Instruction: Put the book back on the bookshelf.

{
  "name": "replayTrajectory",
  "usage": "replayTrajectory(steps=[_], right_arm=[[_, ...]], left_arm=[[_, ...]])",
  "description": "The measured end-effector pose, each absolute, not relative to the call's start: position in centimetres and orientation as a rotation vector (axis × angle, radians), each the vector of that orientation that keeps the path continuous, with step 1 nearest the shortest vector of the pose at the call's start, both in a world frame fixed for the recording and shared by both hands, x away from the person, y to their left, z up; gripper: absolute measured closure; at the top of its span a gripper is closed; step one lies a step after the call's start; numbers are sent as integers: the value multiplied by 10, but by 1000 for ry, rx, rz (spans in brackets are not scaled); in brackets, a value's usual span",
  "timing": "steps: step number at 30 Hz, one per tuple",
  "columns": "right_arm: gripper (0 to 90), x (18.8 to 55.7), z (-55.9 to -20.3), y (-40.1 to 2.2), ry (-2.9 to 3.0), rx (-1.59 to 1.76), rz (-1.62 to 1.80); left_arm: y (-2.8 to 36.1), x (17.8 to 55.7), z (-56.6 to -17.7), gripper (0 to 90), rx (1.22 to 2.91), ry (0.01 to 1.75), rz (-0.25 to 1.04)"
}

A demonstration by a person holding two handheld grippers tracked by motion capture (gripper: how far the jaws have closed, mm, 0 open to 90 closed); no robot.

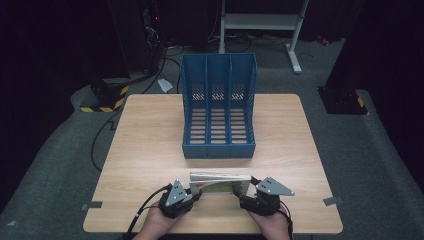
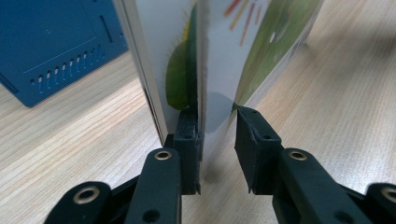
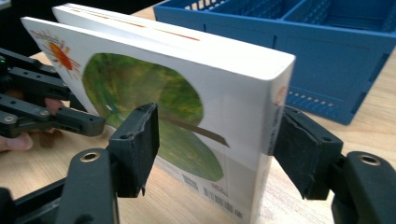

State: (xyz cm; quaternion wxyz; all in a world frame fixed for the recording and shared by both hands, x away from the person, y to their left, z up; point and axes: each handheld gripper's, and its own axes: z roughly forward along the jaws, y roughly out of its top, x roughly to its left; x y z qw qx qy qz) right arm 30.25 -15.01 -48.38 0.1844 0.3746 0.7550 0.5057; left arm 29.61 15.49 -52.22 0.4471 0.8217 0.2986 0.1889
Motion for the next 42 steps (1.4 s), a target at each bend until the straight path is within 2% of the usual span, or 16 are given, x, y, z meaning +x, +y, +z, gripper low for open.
replayTrajectory(steps=[5,11,15,19,31,38,42], right_arm=[[267,309,-479,-150,2137,1026,1459],[205,321,-477,-143,2202,1013,1473],[202,324,-477,-140,2222,980,1479],[222,326,-476,-137,2222,977,1488],[339,325,-474,-138,2205,917,1510],[368,321,-473,-137,2198,915,1511],[380,319,-473,-137,2194,914,1515]], left_arm=[[155,295,-523,696,2042,745,472],[161,293,-522,645,2023,774,477],[167,292,-519,633,2012,775,477],[177,294,-515,600,1999,796,474],[213,306,-511,600,1962,972,597],[235,318,-516,541,1941,1119,688],[241,325,-521,497,1990,1178,758]])
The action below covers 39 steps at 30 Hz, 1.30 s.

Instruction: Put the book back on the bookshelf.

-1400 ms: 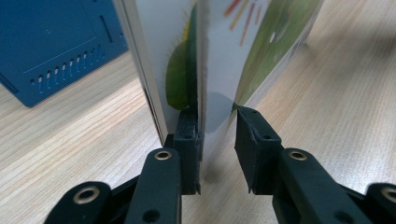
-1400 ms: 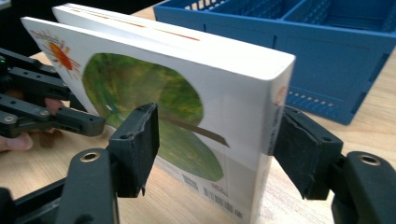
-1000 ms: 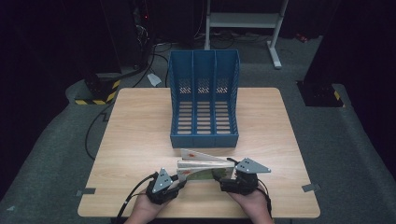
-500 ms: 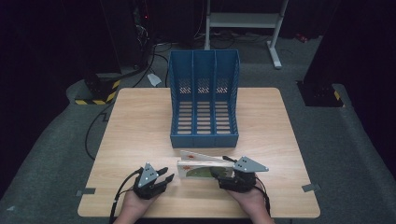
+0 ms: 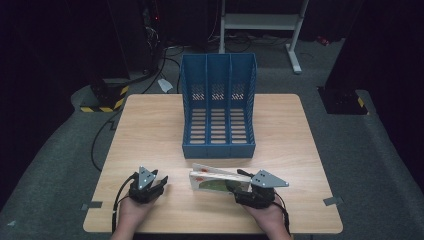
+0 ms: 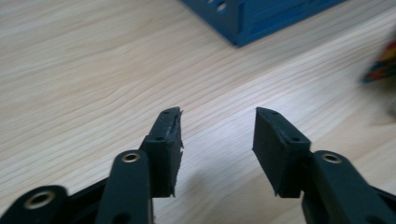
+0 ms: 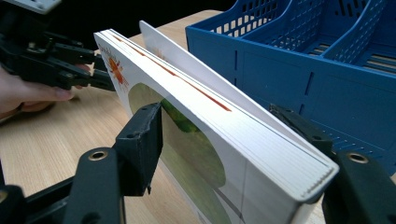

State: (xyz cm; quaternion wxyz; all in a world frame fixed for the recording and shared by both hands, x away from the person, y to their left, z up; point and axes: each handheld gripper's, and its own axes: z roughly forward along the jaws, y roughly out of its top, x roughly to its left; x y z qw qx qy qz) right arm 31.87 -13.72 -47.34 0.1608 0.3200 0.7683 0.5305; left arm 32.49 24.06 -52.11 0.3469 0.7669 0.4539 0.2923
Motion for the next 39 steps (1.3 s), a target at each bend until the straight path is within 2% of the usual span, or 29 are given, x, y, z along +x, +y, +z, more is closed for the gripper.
replayTrajectory(steps=[5,7,17,24,27,33,35,36,39], right_arm=[[394,317,-473,-138,2201,917,1521],[438,316,-473,-140,2208,921,1536],[482,313,-472,-142,2218,902,1562],[509,311,-473,-142,2224,887,1566],[575,309,-473,-143,2229,882,1570],[601,308,-472,-143,2239,876,1579],[639,307,-472,-143,2241,867,1580],[698,306,-472,-142,2236,858,1577],[718,305,-472,-143,2239,858,1588]], left_arm=[[243,333,-528,455,2014,1250,784],[242,334,-527,449,2017,1253,783],[240,339,-527,433,1992,1267,659],[241,341,-527,409,1987,1276,630],[241,342,-528,404,1976,1282,625],[241,342,-528,404,1975,1284,621],[241,342,-528,404,1973,1286,617],[241,342,-528,405,1973,1286,617],[241,342,-528,405,1975,1283,620]])
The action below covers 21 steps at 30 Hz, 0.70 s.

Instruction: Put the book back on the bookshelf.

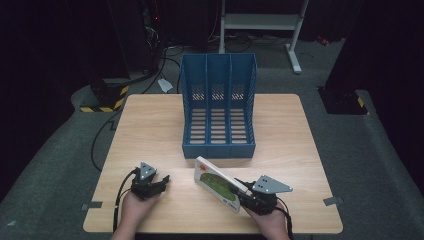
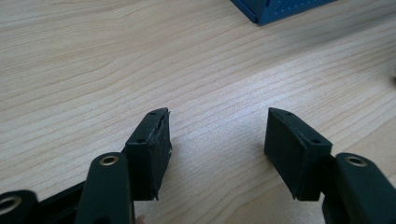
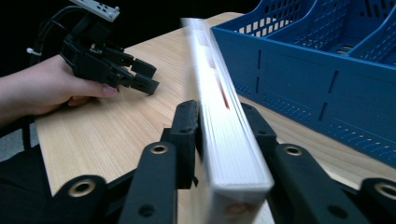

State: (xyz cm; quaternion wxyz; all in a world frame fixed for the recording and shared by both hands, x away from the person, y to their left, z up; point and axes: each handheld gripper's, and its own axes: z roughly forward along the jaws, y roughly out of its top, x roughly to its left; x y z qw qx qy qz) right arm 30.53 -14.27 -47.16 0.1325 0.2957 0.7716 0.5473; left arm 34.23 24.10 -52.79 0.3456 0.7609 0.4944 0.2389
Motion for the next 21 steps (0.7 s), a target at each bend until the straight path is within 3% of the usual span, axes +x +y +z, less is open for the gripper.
replayTrajectory(steps=[16,21], right_arm=[[684,298,-470,-137,2250,884,1506],[731,297,-468,-135,2269,898,1509]], left_arm=[[241,342,-528,405,1975,1284,620],[242,343,-528,405,1975,1286,612]])
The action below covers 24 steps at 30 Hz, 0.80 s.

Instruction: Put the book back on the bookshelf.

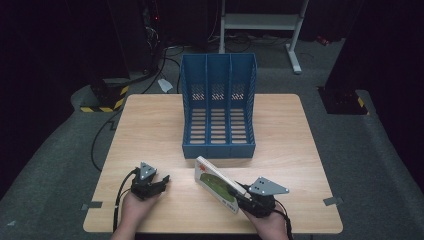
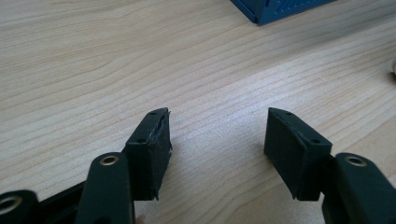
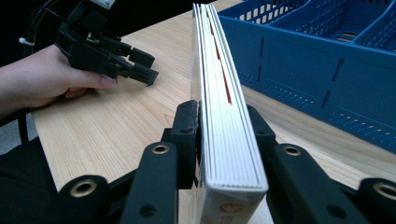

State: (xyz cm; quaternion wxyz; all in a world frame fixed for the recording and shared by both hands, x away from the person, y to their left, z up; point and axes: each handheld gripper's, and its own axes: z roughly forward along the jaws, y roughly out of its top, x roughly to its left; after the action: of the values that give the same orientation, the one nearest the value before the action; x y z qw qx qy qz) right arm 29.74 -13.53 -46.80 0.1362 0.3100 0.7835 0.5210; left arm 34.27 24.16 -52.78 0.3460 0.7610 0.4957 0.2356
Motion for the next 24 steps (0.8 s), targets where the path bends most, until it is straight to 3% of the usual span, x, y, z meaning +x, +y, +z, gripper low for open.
replayTrajectory(steps=[17,24], right_arm=[[743,297,-464,-144,2191,874,1433],[668,297,-464,-140,2211,884,1452]], left_arm=[[242,343,-528,406,1970,1288,601],[241,344,-528,406,1972,1285,601]])
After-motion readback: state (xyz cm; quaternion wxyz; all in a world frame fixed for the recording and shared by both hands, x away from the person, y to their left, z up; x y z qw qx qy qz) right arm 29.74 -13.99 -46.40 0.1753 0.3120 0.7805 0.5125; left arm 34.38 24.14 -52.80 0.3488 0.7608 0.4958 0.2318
